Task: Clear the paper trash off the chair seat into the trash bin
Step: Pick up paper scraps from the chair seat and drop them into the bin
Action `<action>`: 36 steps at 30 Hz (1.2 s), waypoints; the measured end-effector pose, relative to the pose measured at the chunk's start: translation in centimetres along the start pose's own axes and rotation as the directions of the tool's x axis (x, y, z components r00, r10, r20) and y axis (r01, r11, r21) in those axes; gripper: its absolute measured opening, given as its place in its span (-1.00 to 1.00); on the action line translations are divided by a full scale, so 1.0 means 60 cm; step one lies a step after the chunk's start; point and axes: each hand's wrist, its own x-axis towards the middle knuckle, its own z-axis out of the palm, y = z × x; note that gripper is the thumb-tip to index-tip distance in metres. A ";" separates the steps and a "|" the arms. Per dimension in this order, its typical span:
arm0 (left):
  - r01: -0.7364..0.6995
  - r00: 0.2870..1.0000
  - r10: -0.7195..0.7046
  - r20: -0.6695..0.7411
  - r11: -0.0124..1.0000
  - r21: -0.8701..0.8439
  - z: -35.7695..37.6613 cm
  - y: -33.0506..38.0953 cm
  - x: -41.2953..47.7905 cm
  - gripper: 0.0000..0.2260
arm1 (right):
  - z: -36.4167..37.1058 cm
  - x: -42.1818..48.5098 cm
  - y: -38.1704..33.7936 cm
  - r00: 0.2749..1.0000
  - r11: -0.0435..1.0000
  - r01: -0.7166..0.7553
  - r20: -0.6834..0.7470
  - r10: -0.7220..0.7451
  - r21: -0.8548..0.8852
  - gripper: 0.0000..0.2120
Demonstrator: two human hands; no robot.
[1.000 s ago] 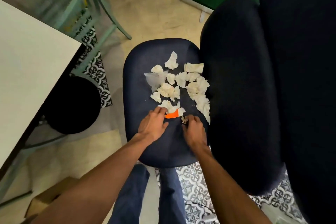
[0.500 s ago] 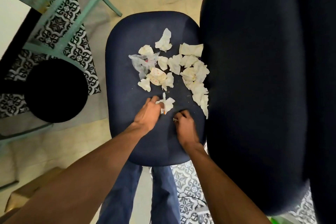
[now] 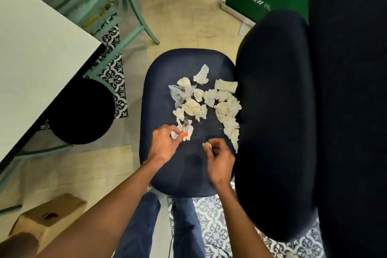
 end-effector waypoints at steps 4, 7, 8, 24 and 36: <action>0.130 0.989 -0.139 -0.057 0.982 -0.136 -0.077 0.027 -0.053 -0.86 | -0.018 -0.037 -0.085 0.997 0.998 0.058 0.043 -0.060 0.039 -0.83; 0.189 0.969 -0.221 -0.107 0.950 -0.248 -0.139 0.037 -0.110 -0.81 | -0.029 -0.079 -0.163 0.985 0.989 0.141 0.091 -0.144 0.047 -0.89; 0.196 0.963 -0.238 -0.124 0.940 -0.278 -0.160 0.037 -0.131 -0.81 | -0.031 -0.095 -0.186 0.979 0.984 0.169 0.102 -0.174 0.052 -0.89; 0.051 0.818 -0.364 -0.445 0.817 -0.574 -0.414 -0.152 -0.549 -0.75 | 0.062 -0.493 -0.382 0.854 0.912 0.376 0.321 -0.409 0.164 -0.91; 0.056 0.561 -0.626 -0.541 0.681 -0.730 -0.514 -0.355 -0.870 -0.80 | 0.209 -0.814 -0.419 0.595 0.824 0.541 0.615 -0.517 0.168 -0.88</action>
